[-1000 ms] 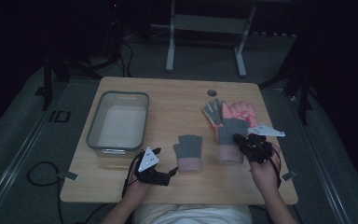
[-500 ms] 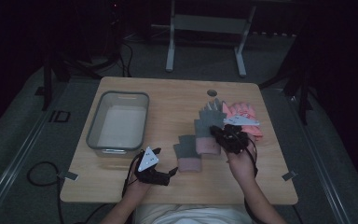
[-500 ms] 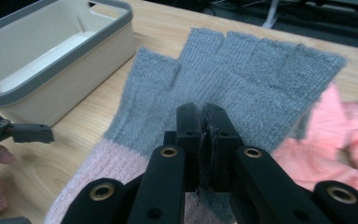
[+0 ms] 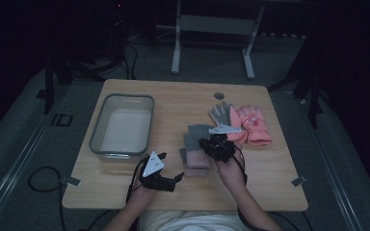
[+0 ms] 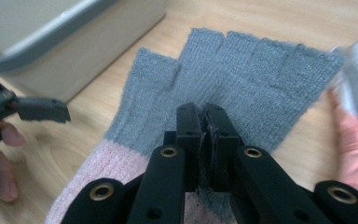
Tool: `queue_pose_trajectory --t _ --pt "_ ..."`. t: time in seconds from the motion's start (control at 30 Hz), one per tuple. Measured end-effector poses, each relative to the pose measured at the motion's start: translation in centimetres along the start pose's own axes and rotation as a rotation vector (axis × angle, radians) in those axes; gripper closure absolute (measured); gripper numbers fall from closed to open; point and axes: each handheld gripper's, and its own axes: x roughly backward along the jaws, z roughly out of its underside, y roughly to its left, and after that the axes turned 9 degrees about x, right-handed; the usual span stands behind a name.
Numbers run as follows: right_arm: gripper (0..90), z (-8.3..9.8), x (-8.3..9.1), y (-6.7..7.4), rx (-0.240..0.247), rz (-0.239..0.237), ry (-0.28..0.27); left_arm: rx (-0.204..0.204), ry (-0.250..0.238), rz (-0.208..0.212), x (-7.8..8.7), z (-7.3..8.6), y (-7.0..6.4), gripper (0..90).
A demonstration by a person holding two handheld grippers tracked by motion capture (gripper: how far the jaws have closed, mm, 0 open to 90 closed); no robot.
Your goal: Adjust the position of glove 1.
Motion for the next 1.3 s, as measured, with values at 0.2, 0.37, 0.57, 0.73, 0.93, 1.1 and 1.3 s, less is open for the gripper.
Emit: queue_pose_trajectory --t 0.2,0.37,0.57,0.73,0.93,1.1,1.3 --pt "85.6 1.1 -1.5 0.0 -0.011 -0.029 0.038 0.000 0.000 -0.002 0.0 0.0 0.0 1.7" --pt "85.5 1.9 -2.4 0.2 -0.009 -0.047 0.071 0.001 0.001 -0.001 0.0 0.0 0.0 1.7" --pt "85.4 2.8 -3.5 0.2 -0.017 -0.059 0.104 0.000 0.000 -0.003 0.0 0.0 0.0 1.7" --pt "85.1 3.4 -4.4 0.2 -0.015 -0.057 0.131 0.003 0.001 -0.002 0.0 0.0 0.0 1.7" --pt "83.5 3.8 -5.1 0.1 -0.005 -0.064 0.148 -0.005 0.004 -0.010 -0.1 0.0 -0.1 1.7" --pt "82.1 4.1 -5.4 0.1 -0.014 -0.067 0.145 -0.019 0.022 -0.029 -0.1 0.0 -0.3 1.7" --pt "79.9 4.2 -5.5 0.0 -0.014 -0.070 0.146 -0.023 0.029 -0.083 -0.3 -0.1 -0.5 1.7"
